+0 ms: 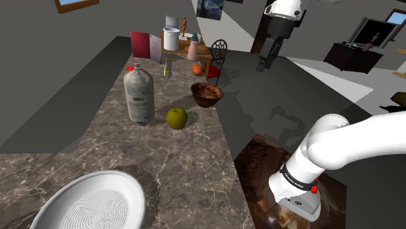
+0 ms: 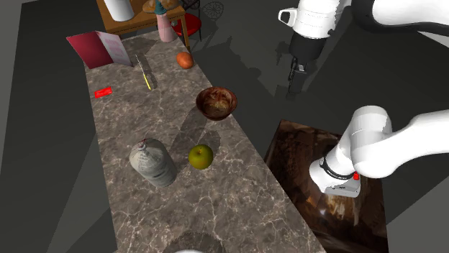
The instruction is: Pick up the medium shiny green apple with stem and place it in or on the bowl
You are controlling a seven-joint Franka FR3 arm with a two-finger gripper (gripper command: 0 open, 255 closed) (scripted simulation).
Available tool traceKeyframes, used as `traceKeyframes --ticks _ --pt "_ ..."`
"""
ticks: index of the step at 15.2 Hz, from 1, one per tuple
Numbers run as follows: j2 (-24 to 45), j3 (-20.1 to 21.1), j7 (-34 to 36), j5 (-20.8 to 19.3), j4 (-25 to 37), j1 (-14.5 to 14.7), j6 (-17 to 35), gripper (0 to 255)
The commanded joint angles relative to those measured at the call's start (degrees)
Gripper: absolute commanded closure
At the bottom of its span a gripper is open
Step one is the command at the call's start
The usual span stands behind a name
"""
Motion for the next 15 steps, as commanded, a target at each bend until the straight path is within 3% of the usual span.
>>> traceKeyframes --ticks 1,15 --pt "0.0 0.0 0.0 0.0 0.0 0.0 0.0 0" --pt "23.15 8.48 5.28 2.5 3.35 3.48 19.75 0"
